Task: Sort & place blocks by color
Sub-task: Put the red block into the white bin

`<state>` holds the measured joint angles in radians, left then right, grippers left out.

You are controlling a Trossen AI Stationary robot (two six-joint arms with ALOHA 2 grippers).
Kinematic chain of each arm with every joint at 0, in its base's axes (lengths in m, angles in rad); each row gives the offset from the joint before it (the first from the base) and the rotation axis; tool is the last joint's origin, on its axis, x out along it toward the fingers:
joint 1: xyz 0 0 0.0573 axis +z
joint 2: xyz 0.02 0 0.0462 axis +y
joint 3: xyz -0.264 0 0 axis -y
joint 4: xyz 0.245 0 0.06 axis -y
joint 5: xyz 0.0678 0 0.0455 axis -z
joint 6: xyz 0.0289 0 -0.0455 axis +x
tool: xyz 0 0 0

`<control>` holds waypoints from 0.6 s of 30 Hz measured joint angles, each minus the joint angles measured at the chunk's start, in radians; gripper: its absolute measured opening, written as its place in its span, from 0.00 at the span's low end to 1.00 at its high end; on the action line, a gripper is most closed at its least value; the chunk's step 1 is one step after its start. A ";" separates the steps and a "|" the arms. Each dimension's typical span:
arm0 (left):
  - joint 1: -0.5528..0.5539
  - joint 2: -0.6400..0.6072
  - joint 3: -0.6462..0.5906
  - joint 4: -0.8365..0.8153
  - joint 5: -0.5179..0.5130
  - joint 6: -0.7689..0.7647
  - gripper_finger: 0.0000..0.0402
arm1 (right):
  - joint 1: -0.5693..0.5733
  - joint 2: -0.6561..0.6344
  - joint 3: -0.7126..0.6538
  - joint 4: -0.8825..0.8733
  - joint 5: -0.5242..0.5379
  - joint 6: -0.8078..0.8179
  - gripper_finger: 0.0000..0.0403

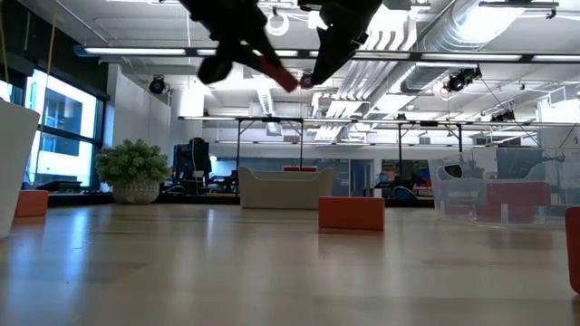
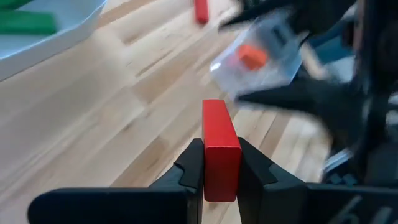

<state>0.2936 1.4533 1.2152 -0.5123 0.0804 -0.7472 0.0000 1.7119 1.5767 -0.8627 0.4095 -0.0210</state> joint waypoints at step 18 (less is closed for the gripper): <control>-0.416 -0.176 0.000 -0.556 -0.128 -0.102 0.08 | 0.034 0.000 0.000 0.023 -0.017 0.273 0.61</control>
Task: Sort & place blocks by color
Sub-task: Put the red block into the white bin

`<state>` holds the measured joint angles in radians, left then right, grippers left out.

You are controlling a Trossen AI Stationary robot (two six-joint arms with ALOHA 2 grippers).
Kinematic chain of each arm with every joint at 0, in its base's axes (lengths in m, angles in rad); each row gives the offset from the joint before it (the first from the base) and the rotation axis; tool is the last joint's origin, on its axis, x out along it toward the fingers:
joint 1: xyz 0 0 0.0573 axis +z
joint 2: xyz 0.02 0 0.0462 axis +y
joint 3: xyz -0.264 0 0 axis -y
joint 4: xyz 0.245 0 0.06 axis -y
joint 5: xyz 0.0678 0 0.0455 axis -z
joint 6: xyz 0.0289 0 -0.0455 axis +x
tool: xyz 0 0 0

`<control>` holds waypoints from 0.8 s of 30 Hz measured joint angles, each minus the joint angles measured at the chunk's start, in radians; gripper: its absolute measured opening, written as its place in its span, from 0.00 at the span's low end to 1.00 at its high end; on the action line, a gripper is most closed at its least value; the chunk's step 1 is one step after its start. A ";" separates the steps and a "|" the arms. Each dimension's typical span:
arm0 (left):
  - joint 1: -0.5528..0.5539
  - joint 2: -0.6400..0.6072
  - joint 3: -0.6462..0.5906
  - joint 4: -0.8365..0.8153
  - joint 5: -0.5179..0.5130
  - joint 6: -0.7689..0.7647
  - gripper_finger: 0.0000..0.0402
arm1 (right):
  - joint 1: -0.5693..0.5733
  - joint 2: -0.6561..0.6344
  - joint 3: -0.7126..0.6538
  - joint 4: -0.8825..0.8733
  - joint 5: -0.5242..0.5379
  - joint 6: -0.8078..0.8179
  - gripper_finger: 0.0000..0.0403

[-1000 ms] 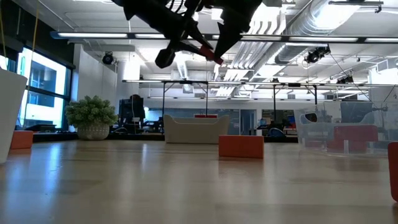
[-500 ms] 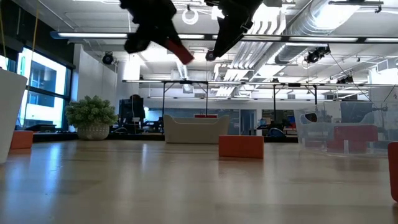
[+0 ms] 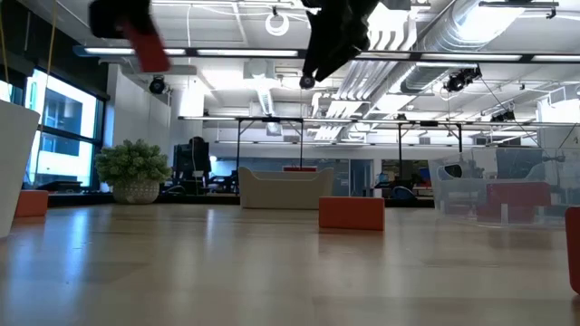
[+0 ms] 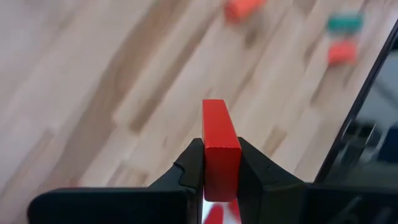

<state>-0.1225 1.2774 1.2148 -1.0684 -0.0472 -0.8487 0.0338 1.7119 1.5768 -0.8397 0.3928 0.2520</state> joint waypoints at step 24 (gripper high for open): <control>-0.594 0.002 -0.169 -0.147 0.049 -0.304 0.09 | 0.000 0.000 0.000 0.079 -0.037 0.325 0.61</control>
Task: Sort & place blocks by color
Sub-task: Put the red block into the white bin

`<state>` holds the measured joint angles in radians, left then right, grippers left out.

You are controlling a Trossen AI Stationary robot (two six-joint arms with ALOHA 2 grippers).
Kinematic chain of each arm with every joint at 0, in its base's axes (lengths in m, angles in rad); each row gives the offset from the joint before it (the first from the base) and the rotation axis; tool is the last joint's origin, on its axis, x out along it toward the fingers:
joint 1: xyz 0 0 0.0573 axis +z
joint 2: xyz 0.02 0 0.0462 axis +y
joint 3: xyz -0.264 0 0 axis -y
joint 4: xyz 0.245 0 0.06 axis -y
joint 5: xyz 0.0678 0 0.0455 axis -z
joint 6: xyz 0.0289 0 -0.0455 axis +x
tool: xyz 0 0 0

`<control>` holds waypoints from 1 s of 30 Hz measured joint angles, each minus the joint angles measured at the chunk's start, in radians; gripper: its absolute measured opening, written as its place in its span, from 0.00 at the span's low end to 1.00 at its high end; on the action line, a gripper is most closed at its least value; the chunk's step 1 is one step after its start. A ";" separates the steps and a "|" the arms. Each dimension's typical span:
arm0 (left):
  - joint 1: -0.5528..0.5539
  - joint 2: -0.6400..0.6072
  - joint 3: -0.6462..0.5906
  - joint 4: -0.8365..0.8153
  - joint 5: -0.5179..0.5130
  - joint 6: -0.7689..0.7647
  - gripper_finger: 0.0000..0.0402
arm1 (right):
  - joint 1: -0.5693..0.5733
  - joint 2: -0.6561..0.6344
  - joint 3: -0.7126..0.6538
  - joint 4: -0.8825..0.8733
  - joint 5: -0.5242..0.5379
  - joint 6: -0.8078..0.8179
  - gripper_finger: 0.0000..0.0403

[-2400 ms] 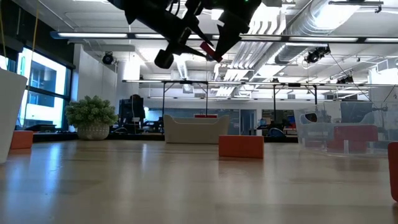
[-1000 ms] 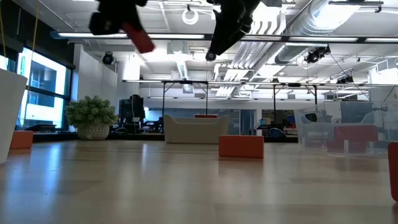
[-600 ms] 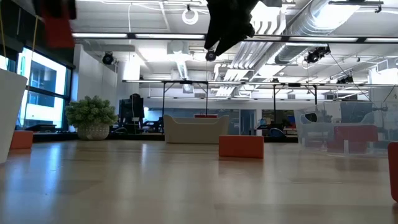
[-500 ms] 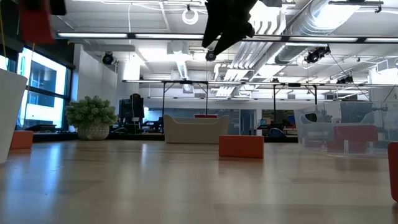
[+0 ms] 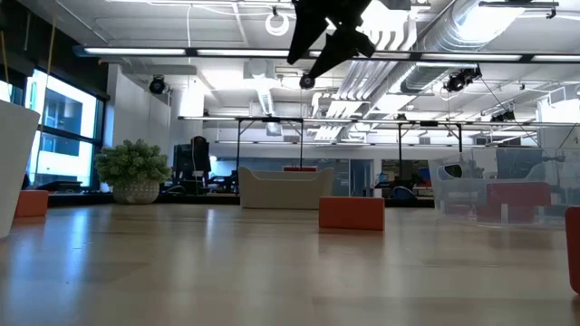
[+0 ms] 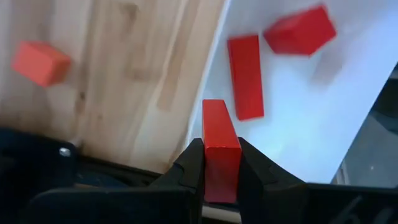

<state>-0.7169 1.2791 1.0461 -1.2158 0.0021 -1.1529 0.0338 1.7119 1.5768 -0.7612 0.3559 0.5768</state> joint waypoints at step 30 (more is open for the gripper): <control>-0.094 0.000 -0.282 0.344 0.051 -0.075 0.15 | 0.002 0.009 -0.005 -0.013 -0.032 0.119 0.61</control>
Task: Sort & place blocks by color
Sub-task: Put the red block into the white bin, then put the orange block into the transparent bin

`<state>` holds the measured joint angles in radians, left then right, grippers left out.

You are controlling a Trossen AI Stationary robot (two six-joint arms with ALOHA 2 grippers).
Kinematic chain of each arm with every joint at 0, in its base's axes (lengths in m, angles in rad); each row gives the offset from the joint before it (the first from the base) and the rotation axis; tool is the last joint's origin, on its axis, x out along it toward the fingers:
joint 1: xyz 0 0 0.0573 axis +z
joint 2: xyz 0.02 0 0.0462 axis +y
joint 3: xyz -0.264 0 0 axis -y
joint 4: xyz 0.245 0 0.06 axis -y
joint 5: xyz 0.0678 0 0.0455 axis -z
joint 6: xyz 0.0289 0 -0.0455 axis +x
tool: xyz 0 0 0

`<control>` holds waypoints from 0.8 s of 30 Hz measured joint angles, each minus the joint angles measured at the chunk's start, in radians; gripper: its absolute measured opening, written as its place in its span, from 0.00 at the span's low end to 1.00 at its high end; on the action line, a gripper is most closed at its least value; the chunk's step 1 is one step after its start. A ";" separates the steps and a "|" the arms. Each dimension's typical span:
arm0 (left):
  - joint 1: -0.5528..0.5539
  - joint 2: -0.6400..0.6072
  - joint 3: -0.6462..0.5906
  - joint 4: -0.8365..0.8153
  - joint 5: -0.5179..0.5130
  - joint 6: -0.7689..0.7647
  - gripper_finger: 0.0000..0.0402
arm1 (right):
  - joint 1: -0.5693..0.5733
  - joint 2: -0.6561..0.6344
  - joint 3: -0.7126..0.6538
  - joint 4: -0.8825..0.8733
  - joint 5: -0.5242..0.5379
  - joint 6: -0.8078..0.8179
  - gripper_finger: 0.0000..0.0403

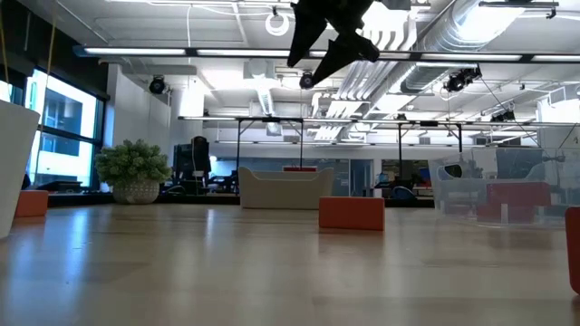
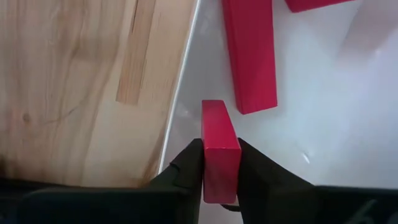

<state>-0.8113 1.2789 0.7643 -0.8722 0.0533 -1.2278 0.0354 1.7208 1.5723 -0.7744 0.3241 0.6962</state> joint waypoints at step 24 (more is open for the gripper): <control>0.046 0.000 0.029 0.001 0.024 0.145 0.35 | 0.079 0.109 -0.001 -0.170 -0.225 0.004 0.61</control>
<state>-0.7654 1.2789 0.7930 -0.8716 0.0772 -1.0826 0.1143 1.8294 1.5715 -0.9445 0.0992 0.7000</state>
